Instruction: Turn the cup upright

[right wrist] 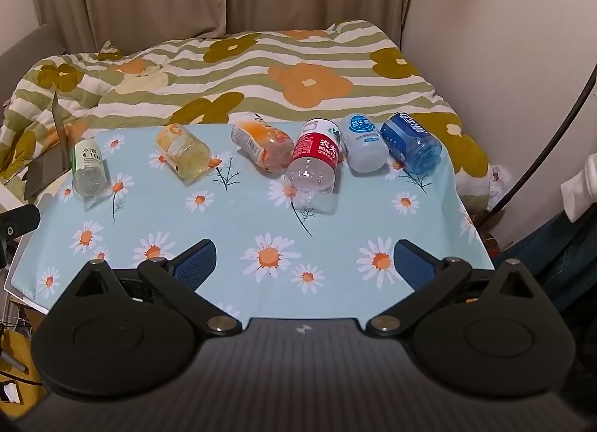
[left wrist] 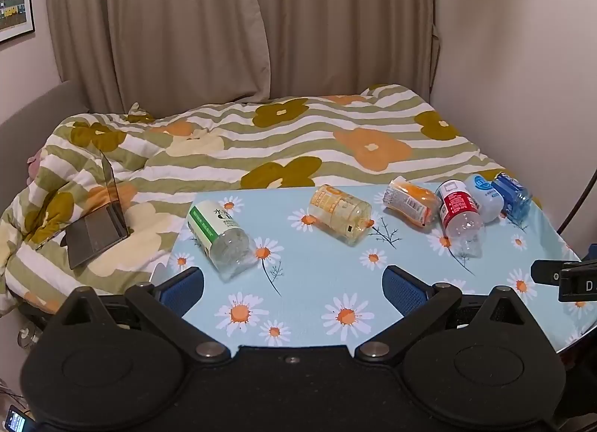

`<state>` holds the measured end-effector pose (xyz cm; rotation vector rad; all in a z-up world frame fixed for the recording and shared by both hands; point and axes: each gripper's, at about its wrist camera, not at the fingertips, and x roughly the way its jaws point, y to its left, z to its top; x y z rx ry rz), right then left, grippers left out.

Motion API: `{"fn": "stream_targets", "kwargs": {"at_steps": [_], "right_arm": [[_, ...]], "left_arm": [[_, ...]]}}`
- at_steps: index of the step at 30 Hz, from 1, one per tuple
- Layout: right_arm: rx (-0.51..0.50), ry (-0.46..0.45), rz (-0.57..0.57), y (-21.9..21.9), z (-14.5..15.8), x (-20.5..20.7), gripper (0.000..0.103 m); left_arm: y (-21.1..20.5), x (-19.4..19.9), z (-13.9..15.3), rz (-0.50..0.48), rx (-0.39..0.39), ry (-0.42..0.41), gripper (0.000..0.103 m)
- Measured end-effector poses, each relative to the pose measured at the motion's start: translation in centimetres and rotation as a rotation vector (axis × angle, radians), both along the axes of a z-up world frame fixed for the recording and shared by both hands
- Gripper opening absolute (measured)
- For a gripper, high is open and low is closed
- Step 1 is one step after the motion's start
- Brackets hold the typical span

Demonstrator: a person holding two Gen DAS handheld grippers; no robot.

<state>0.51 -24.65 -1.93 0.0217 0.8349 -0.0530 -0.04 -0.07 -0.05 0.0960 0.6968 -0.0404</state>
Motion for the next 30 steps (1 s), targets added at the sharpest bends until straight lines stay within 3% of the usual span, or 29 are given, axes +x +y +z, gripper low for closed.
{"fn": "stream_targets", "kwargs": {"at_steps": [30], "right_arm": [[0.0,0.016,0.005,0.5,-0.3,0.3,0.103]], "left_arm": [[0.0,1.2,-0.8,0.005,-0.012,0.026,0.103]]}}
